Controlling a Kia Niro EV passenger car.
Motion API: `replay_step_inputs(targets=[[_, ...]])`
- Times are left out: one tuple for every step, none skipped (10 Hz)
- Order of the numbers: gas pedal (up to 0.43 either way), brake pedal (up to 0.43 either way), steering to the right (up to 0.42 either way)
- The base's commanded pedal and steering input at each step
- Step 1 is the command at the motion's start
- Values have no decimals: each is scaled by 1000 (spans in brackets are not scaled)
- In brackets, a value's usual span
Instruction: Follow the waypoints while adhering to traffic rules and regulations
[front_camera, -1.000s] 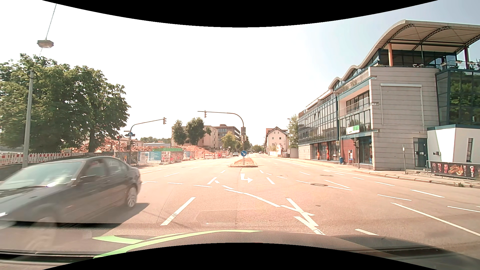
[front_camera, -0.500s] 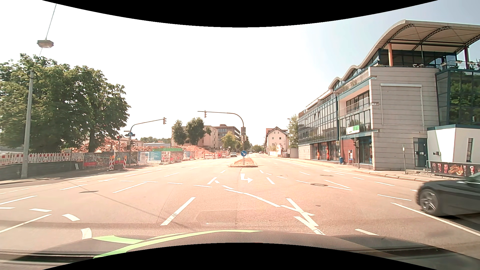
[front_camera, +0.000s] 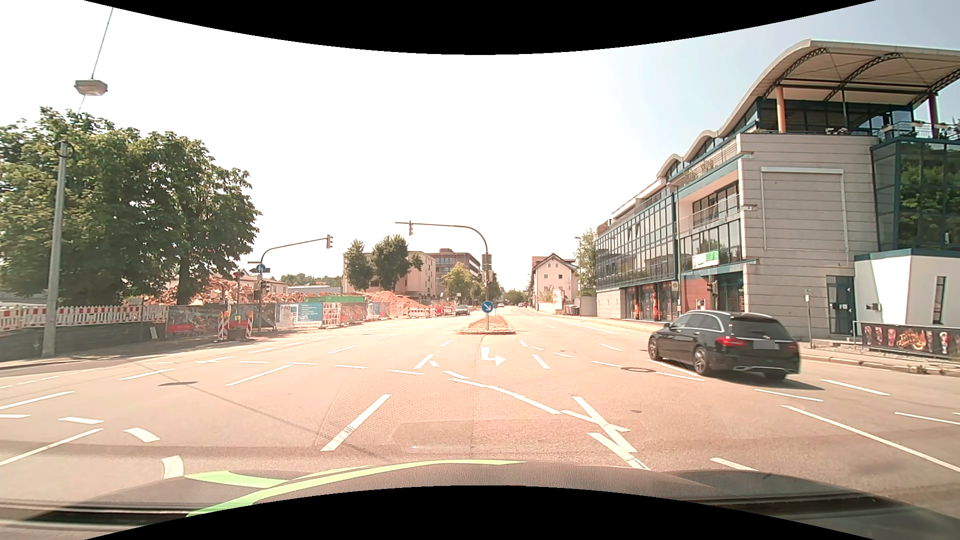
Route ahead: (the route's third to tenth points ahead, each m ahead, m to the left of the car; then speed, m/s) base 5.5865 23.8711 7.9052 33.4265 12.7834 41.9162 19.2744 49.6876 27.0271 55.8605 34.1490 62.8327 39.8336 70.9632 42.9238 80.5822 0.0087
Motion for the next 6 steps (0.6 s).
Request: replay_step_inputs(targets=[[0,232,-94],[0,232,-94],[0,232,-94],[0,232,-94],[0,232,-94],[0,232,-95]])
